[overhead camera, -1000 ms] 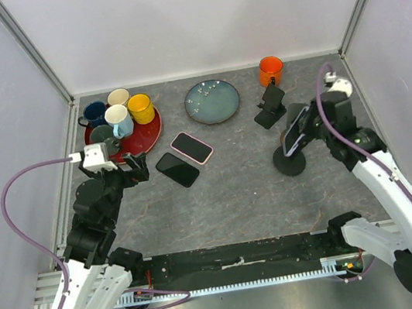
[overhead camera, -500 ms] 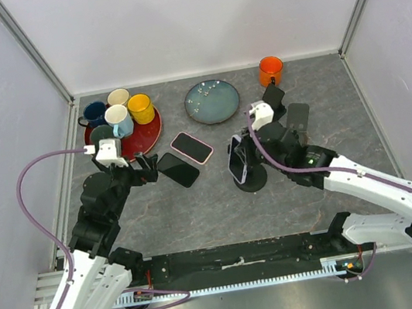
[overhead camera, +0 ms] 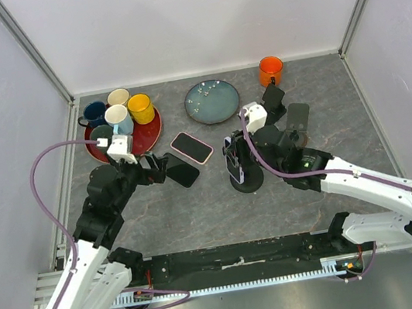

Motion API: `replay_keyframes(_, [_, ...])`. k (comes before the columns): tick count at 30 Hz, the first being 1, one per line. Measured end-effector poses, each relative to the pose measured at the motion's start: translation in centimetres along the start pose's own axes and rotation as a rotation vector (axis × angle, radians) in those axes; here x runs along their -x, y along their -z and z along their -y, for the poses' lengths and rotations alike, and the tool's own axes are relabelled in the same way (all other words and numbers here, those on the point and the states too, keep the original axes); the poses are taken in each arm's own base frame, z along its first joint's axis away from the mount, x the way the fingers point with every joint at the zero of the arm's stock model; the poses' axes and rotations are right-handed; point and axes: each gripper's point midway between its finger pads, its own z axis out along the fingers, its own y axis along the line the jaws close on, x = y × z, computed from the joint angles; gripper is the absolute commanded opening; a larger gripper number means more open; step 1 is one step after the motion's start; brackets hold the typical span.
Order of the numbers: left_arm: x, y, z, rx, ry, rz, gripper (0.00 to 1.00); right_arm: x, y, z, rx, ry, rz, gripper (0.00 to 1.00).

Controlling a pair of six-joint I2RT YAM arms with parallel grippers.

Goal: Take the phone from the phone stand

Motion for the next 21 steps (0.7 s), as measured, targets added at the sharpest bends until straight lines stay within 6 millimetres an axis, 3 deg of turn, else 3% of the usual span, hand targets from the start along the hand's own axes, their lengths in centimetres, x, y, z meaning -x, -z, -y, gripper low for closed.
replay_keyframes(7, [-2.4, -1.2, 2.4, -0.103, 0.046, -0.115, 0.99, 0.8, 0.6, -0.5, 0.025, 0.000, 0.026, 0.83])
replay_keyframes(11, [-2.8, -1.3, 5.9, -0.190, 0.047, -0.157, 0.99, 2.0, 1.7, -0.9, 0.053, -0.009, 0.062, 0.98])
replay_keyframes(17, [-2.4, -1.6, 12.1, -0.286, 0.020, -0.203, 0.99, 4.7, 4.6, -0.9, 0.086, -0.029, 0.154, 0.98])
replay_keyframes(21, [-2.2, -2.4, 14.3, -0.249, 0.024, -0.209, 0.99, 5.7, 6.4, 0.5, 0.048, -0.051, 0.220, 0.98])
